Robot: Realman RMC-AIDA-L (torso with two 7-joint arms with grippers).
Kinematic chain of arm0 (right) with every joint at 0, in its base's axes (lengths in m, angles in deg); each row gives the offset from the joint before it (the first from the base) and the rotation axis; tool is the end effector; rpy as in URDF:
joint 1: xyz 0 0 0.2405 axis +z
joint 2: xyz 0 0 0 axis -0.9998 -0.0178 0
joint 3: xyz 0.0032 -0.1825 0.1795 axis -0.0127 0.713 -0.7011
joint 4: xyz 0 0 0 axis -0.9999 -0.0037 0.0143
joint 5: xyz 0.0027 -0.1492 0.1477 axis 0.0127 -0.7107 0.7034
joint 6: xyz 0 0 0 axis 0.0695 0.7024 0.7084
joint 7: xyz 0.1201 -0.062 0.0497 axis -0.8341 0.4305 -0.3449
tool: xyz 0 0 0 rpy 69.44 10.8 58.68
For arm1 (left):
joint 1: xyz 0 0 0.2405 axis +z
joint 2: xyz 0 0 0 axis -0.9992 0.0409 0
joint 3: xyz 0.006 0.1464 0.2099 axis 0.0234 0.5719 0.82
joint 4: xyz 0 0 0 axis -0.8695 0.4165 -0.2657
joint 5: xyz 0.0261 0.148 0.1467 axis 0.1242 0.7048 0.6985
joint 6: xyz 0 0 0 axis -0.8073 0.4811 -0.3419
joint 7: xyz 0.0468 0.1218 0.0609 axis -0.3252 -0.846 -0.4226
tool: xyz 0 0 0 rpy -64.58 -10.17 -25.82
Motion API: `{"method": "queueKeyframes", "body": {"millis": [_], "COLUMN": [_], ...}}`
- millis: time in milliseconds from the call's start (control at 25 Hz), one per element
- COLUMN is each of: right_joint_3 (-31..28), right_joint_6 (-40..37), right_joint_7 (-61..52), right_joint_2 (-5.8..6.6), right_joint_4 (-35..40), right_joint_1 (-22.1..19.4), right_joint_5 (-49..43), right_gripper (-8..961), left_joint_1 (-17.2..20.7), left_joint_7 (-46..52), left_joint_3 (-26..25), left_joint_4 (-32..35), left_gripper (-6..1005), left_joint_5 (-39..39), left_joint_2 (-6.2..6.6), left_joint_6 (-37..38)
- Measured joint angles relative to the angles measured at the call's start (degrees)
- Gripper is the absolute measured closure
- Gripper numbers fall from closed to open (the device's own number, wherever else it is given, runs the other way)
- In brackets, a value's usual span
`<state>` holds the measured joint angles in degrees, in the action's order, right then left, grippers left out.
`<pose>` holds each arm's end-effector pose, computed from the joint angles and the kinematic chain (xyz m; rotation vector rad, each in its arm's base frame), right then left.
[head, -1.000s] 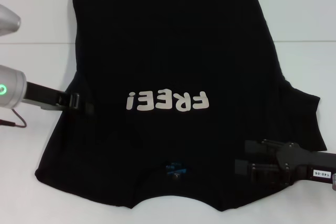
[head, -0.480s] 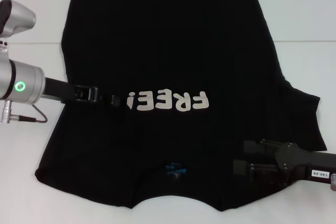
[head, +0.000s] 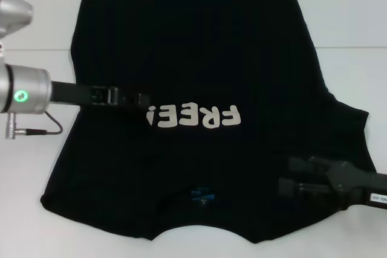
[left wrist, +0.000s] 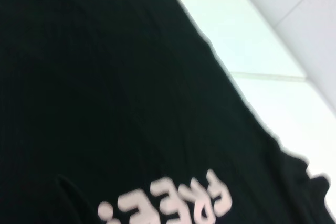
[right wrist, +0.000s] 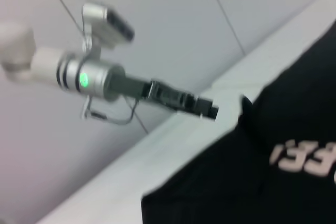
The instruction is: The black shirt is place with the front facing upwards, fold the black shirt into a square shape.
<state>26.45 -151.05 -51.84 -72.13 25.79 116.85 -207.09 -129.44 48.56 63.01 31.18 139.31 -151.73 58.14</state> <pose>0.2930 0.2895 -0.0096 -2.6563 1.0047 0.8959 -0.2418 0.4010 0.0303 -2.3877 -1.4454 -0.4484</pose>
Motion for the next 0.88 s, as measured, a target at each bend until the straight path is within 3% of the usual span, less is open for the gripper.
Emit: {"method": "queueKeyframes", "body": {"millis": [240,320,560,720,880], "right_joint_3": [-11.1,-15.3,-23.9,-27.3,-27.3], "right_joint_6": [-8.0,-10.2,-10.6,-7.8,-6.6], "right_joint_7": [3.5,4.6,6.1,2.7,-5.9], "right_joint_2": [0.63,0.86,0.77,0.89,2.29], "right_joint_4": [0.0,0.0,-0.2,-0.3,0.4], "right_joint_1": [-2.6,-4.3,-10.7,-12.4,-11.7], "right_joint_5": [0.3,1.4,8.5,10.6,10.2], "right_gripper": [25,25,25,26,27], "left_joint_1": [5.2,9.7,15.5,16.3,15.9], "left_joint_7": [-13.0,-22.4,-37.9,-42.7,-44.5], "left_joint_3": [-3.7,-4.4,-6.9,-9.2,-9.0], "left_joint_4": [0.0,-0.5,-6.6,-11.4,-12.0], "left_gripper": [520,520,520,521,521], "left_joint_5": [-12.2,-22.1,-36.2,-39.1,-38.9], "left_joint_2": [-0.05,-0.96,-2.25,-1.97,-2.21], "left_joint_6": [1.6,2.3,1.9,1.8,1.8]}}
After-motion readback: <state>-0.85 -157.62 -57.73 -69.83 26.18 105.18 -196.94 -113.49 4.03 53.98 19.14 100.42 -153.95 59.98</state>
